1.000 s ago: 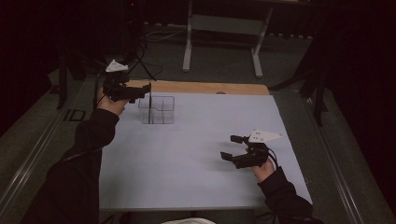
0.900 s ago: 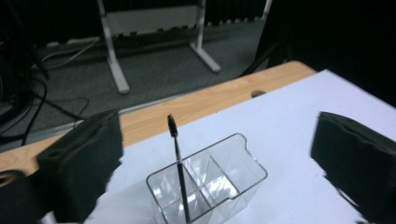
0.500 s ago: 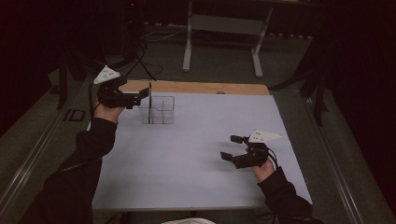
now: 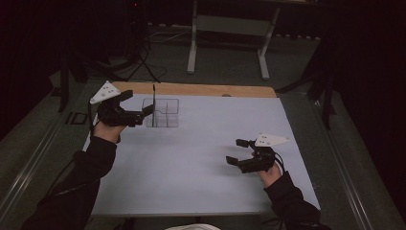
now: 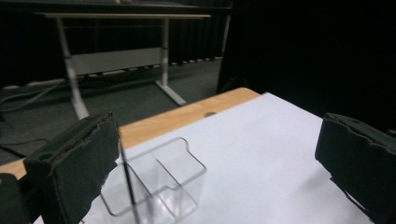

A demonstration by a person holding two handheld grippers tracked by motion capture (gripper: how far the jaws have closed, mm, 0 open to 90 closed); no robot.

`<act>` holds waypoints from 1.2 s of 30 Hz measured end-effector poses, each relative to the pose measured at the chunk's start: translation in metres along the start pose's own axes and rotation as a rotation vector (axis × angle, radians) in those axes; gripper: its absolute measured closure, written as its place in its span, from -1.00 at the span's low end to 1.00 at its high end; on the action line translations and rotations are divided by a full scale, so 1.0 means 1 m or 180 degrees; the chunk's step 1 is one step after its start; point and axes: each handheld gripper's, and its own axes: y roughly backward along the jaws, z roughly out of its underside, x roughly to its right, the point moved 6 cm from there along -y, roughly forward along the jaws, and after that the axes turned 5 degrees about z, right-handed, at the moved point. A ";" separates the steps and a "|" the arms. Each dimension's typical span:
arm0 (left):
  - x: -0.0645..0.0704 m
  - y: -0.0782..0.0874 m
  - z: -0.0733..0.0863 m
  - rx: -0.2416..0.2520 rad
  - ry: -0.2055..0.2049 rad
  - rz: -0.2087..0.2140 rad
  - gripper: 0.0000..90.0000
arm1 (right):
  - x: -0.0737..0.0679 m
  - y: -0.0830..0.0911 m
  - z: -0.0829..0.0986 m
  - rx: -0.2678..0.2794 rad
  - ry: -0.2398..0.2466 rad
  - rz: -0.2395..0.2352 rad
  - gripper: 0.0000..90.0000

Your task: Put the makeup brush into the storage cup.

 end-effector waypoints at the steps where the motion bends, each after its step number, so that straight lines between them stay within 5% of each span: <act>1: 0.002 0.002 0.003 0.0009 -0.0004 0.0017 -0.99 | 0.000 0.001 0.000 0.0007 -0.0003 0.0006 -0.67; 17: 0.041 0.017 0.037 -0.0106 -0.0153 0.0334 -0.99 | 0.000 0.002 -0.002 0.0019 0.0003 0.0018 -0.67; 27: 0.052 0.024 0.064 -0.0146 -0.0198 0.0316 -0.99 | -0.001 0.002 -0.002 0.0013 0.0013 0.0016 -0.67; 36: 0.049 0.027 0.096 -0.0247 -0.0071 0.0255 -0.99 | -0.001 0.002 -0.002 0.0011 0.0023 0.0018 -0.67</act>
